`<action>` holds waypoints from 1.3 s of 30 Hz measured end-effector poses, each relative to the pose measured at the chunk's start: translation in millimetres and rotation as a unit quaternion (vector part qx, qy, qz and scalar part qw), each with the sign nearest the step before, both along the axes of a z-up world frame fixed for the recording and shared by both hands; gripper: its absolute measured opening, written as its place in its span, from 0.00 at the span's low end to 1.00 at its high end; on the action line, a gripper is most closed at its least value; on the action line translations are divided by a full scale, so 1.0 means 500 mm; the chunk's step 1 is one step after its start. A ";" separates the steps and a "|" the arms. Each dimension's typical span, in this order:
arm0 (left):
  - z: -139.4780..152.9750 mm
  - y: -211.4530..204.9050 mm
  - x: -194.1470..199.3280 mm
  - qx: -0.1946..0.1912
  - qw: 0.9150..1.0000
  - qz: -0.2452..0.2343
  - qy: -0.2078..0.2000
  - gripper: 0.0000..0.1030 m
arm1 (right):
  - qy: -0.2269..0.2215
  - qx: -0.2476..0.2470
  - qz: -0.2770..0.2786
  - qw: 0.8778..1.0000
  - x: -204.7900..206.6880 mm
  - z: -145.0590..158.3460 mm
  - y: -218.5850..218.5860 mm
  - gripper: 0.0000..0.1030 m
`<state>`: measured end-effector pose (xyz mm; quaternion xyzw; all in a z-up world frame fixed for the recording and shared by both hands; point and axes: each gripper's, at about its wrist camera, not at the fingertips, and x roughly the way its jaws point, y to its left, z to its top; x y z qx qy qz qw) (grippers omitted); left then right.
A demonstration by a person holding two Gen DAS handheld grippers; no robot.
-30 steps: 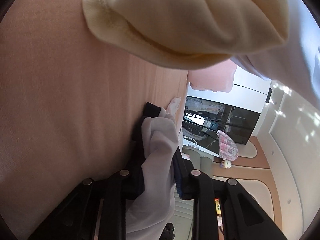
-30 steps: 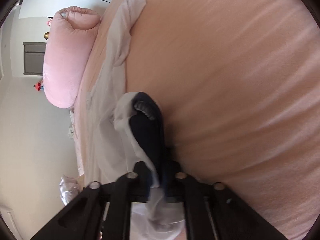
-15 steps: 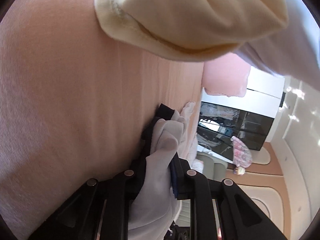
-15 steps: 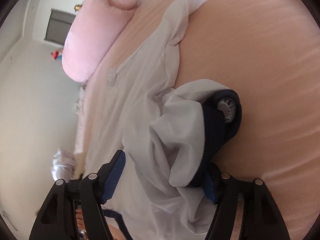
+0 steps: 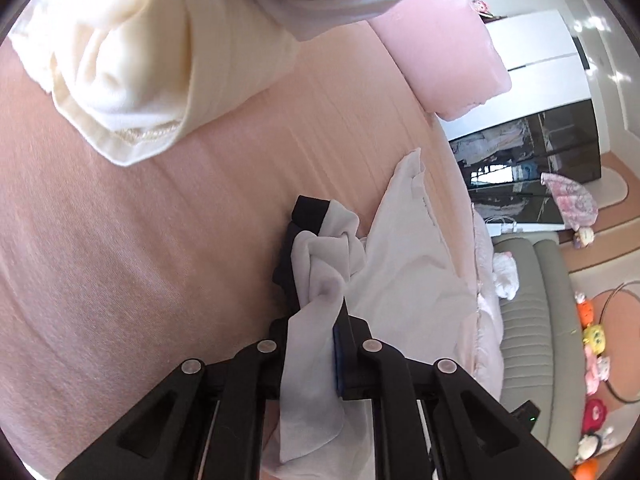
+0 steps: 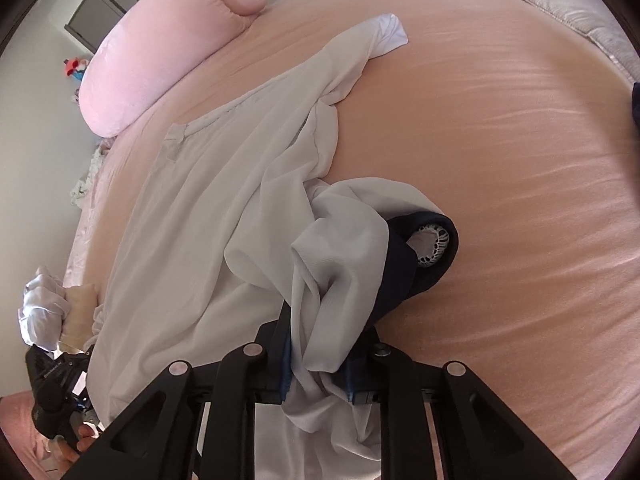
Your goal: Fold clothes
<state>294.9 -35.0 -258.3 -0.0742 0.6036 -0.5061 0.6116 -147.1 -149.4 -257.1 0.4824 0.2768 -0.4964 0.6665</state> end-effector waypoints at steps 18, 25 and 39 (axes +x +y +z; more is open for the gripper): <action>0.047 -0.011 -0.071 0.116 0.947 -0.105 -0.280 0.09 | 0.230 -0.041 0.031 0.972 0.027 0.059 -0.002 0.15; 0.079 -0.070 -0.073 0.136 0.937 -0.103 -0.304 0.10 | 0.251 -0.036 0.021 0.967 0.007 0.058 -0.002 0.15; 0.074 -0.078 -0.091 0.150 0.921 -0.135 -0.334 0.12 | 0.235 -0.002 0.016 0.972 -0.027 0.049 -0.024 0.15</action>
